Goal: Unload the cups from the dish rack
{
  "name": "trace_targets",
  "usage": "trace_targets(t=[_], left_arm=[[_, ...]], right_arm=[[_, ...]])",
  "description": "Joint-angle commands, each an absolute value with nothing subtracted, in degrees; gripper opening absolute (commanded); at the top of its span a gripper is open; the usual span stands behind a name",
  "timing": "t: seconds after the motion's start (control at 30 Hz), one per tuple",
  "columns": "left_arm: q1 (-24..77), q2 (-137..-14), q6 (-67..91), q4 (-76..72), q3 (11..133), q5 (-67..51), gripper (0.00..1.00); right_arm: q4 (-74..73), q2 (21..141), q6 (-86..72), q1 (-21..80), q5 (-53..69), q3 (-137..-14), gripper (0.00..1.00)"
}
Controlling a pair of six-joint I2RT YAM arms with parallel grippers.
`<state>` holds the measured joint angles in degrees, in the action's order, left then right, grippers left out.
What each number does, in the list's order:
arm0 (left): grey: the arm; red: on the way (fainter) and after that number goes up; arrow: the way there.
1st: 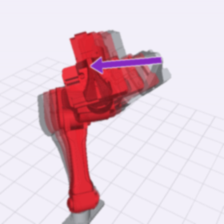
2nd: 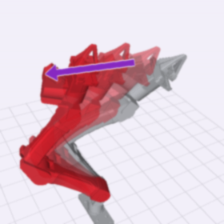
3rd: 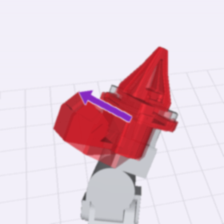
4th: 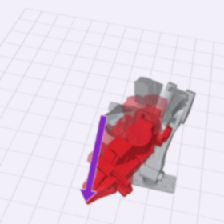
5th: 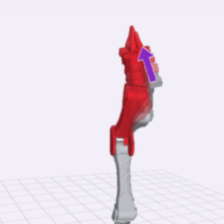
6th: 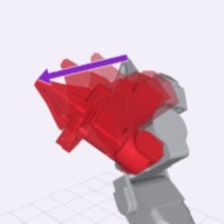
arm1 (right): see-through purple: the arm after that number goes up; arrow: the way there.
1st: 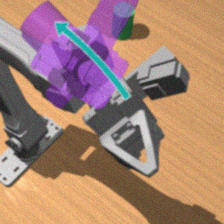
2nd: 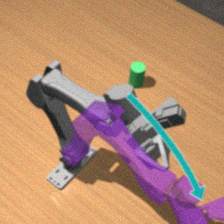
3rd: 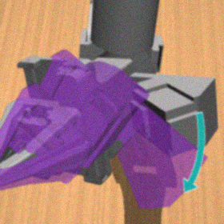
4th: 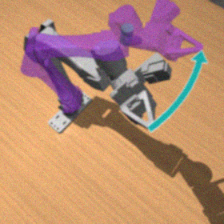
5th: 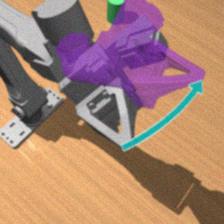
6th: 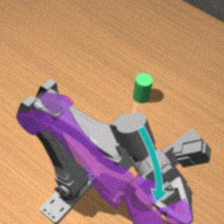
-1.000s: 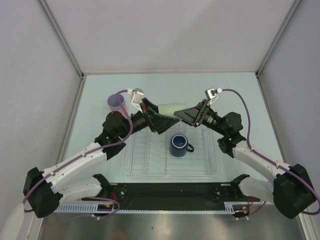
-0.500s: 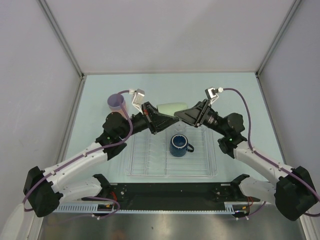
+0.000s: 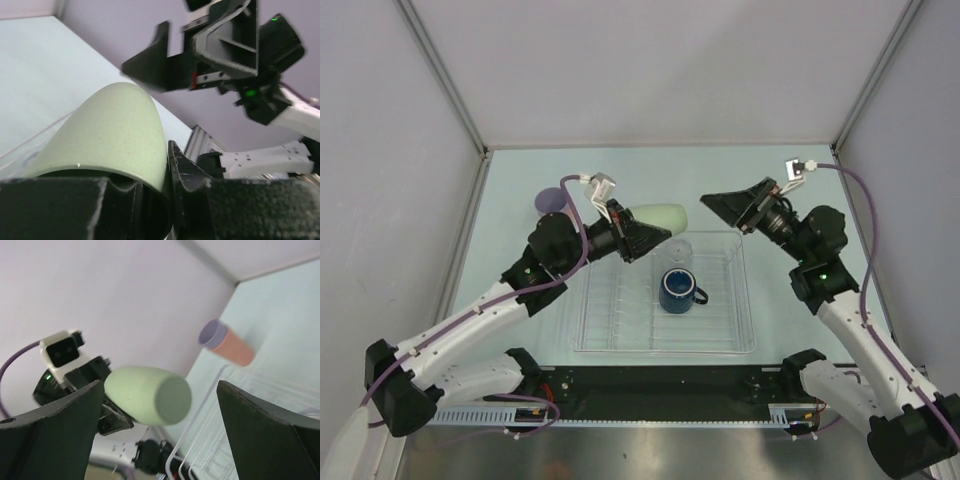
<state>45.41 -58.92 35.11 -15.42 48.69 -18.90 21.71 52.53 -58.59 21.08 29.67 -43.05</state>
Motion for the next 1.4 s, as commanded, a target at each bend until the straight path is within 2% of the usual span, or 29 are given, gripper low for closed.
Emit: trace_targets(t=[0.0,0.1,0.27,0.57,0.9,1.37], left_arm=[[44.0,-56.9,26.0,-0.6,58.1,-8.0,0.0],[41.8,-61.8,23.0,14.8,68.2,4.2,0.0],[32.2,-74.6,23.5,42.0,88.9,14.4,0.0],[25.8,-95.0,22.4,64.3,110.2,31.9,0.0],[20.3,-100.5,21.9,64.8,113.1,30.5,0.0],[15.4,-99.4,21.7,55.6,101.4,18.9,0.0]], right_arm=[[-1.6,49.0,-45.2,17.6,20.8,-50.8,1.0],[-10.7,49.6,-41.0,17.5,14.8,-54.1,1.0],[-20.4,51.0,-37.8,17.8,7.4,-56.3,0.99],[-25.3,52.7,-35.1,17.8,3.1,-56.4,0.99],[-24.8,54.0,-35.4,18.8,2.8,-55.1,0.99],[-22.9,56.3,-36.2,19.1,3.5,-53.3,0.98]])
